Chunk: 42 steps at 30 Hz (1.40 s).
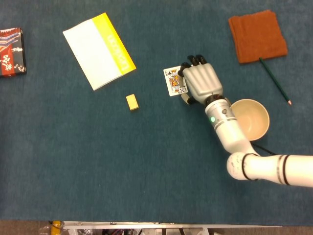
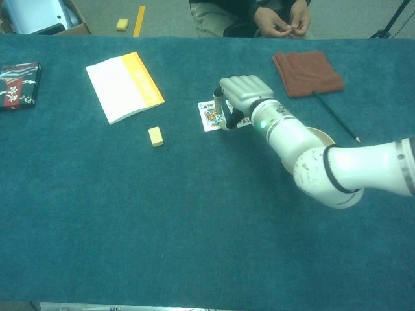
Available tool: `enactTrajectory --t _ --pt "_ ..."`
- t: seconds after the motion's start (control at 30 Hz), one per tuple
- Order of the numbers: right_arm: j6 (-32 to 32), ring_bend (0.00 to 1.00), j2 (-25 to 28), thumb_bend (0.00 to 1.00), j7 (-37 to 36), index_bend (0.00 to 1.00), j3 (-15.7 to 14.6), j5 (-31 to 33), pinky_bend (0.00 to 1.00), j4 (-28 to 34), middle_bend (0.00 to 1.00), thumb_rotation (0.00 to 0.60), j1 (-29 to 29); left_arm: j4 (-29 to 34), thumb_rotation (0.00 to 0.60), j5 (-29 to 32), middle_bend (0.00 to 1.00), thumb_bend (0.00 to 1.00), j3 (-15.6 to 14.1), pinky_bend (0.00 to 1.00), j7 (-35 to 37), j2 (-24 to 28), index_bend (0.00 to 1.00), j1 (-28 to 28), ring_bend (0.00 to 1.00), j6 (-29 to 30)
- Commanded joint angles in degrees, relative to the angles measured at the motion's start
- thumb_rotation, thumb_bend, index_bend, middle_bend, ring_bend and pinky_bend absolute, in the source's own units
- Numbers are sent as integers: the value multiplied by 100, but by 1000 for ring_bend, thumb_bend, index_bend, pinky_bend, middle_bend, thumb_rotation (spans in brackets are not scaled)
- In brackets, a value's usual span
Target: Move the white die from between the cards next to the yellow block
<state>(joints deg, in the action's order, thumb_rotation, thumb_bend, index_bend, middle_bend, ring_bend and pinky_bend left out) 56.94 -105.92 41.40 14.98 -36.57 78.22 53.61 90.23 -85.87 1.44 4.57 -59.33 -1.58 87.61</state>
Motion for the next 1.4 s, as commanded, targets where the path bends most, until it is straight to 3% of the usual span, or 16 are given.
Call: enactTrajectory --t 0.03,0.27,0.43,0.5,0.63,1.0,1.23,1.4 --pt "144 101 327 284 -203 569 13 -227 100 447 310 600 -157 -16 600 29 271 410 -6 175 9 -12 176 17 173 -10" --pt "324 101 680 284 -305 569 -17 -363 100 1043 311 600 -277 20 600 59 271 410 14 175 -18 -7 176 3 173 -44" --pt "889 101 441 284 -1712 554 -72 -2068 100 824 311 600 -603 52 600 52 271 410 18 175 -13 19 176 28 173 0" --pt "1085 101 404 284 -2157 503 -166 -2632 100 681 297 600 -704 56 600 60 271 410 15 169 -8 28 176 45 173 13" --pt "1202 100 494 282 -2490 317 -228 -3036 100 693 268 600 -826 61 600 77 271 410 18 150 -3 36 176 50 173 2" --pt "1369 100 1043 282 -2106 281 -152 -3100 100 1353 268 600 -1093 50 600 26 270 410 19 150 14 32 176 42 173 10" --pt "1486 100 1815 282 -1440 277 -288 -2738 100 2159 268 600 -1444 18 600 62 270 410 29 150 61 60 176 45 173 -14" --pt "1848 100 2572 282 -833 277 -549 -2354 100 2902 268 600 -1899 39 600 70 270 410 55 150 41 96 176 -12 173 -87"
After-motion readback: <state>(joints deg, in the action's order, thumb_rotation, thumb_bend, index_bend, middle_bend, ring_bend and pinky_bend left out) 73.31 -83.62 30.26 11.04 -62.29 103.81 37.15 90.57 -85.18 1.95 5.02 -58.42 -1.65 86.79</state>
